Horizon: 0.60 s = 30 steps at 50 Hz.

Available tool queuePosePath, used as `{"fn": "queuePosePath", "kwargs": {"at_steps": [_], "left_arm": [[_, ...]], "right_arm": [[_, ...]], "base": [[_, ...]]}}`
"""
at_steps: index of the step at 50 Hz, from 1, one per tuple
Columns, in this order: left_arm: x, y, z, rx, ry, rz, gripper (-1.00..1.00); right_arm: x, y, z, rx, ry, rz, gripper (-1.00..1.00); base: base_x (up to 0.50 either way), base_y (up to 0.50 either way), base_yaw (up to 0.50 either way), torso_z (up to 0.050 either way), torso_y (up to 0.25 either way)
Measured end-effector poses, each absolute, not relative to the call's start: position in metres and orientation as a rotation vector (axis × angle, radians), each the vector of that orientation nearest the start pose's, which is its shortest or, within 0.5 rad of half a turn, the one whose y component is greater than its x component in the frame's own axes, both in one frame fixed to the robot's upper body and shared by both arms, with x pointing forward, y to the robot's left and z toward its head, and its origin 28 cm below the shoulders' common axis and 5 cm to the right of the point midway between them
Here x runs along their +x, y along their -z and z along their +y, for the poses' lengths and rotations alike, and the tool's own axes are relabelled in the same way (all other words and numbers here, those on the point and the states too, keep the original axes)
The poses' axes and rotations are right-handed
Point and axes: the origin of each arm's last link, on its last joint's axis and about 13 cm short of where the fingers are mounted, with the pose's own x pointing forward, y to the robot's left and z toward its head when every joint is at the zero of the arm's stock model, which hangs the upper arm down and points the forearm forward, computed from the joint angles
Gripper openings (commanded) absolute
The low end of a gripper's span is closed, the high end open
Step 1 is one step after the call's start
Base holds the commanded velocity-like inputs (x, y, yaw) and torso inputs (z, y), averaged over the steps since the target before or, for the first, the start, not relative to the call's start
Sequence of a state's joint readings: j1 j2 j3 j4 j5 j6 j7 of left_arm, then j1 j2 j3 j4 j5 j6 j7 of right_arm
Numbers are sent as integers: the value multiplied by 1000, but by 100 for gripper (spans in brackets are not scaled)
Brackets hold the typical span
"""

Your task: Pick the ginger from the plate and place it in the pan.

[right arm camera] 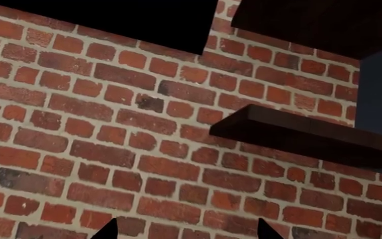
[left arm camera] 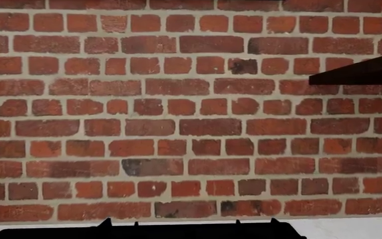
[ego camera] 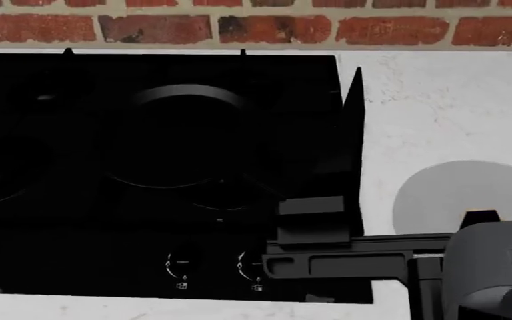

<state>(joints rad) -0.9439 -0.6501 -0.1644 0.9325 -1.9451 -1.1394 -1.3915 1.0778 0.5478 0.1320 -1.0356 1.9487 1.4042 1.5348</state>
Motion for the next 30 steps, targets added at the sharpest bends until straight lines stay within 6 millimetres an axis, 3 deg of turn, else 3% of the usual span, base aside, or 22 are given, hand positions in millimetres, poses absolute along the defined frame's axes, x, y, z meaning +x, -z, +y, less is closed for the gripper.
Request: {"fn": "queuePosePath", "kwargs": {"at_steps": [22, 30], "left_arm": [[142, -291, 227, -3, 35, -318, 100], [142, -291, 227, -6, 37, -320, 100]], "right_arm": [[139, -283, -106, -229, 32, -504, 100], [140, -285, -107, -227, 32, -493, 100]], "base": [[242, -17, 0, 0, 1], [50, 0, 0, 0, 0]]}}
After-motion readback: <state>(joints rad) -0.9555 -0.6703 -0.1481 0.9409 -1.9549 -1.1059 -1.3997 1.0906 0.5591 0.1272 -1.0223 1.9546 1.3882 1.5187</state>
